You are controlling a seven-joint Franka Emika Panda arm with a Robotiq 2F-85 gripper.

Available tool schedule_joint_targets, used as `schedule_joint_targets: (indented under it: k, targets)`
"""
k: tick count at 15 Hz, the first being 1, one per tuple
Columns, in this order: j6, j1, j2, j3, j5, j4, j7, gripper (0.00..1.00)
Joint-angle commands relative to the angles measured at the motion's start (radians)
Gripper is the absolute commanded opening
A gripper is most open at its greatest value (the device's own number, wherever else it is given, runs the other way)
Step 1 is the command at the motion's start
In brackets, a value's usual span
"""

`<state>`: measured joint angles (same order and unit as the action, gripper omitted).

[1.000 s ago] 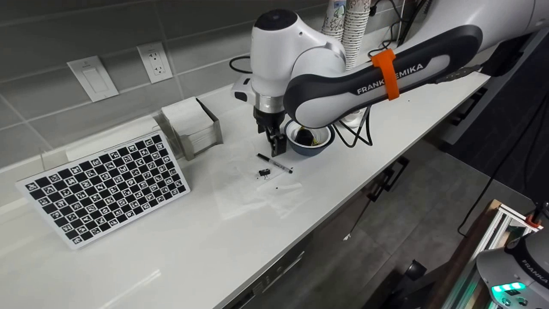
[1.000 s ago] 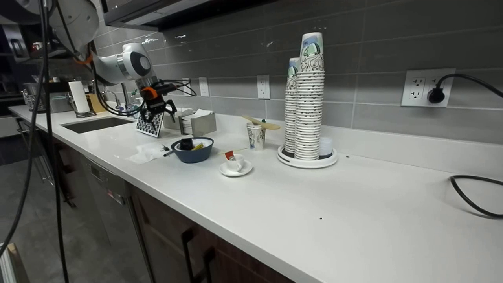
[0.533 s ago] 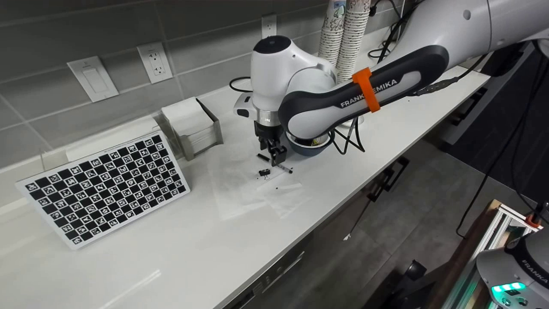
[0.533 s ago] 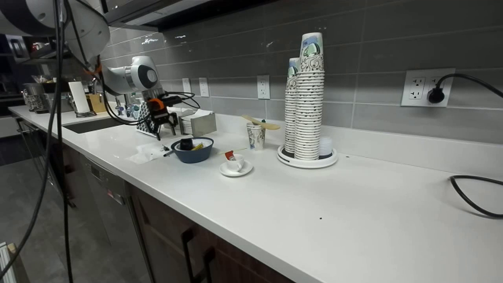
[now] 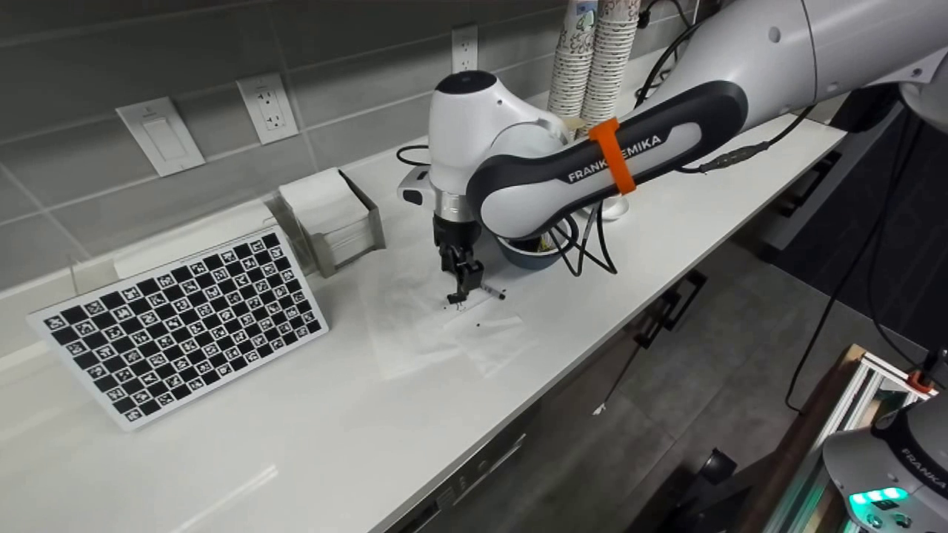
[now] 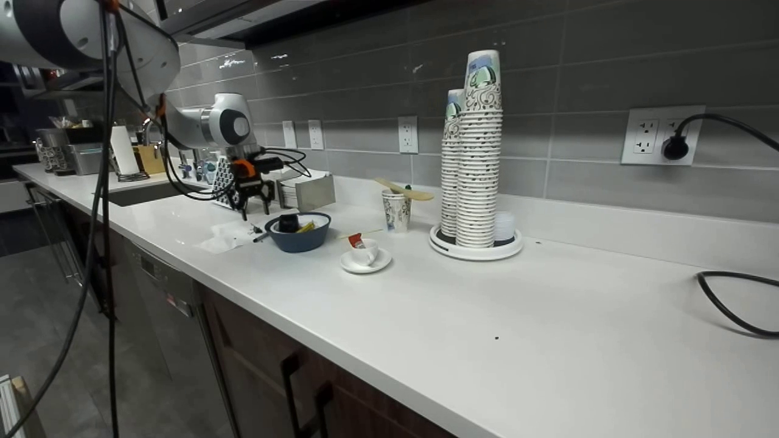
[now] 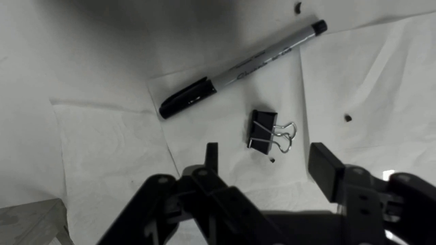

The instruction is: Put the black object inside the tea cup

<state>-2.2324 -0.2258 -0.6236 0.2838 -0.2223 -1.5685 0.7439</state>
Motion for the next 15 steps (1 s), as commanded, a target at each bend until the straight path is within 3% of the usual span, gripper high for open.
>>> schedule_joint_targets:
  k: [1, 3, 7, 8, 11, 13, 15]
  targets:
    - [0.015, 0.006, -0.024, 0.013, 0.054, 0.03, 0.02, 0.74]
    - [0.016, 0.006, -0.037, 0.011, 0.062, 0.036, 0.023, 0.75]
    - [0.035, 0.005, -0.059, 0.01, 0.068, 0.046, 0.024, 0.6]
    - [0.037, 0.004, -0.064, 0.009, 0.067, 0.049, 0.022, 0.43]
    - [0.045, -0.002, -0.073, 0.002, 0.057, 0.057, 0.013, 0.19]
    - [0.053, -0.004, -0.073, -0.001, 0.054, 0.062, 0.006, 0.05]
    - [0.06, -0.006, -0.07, -0.005, 0.052, 0.065, 0.002, 0.0]
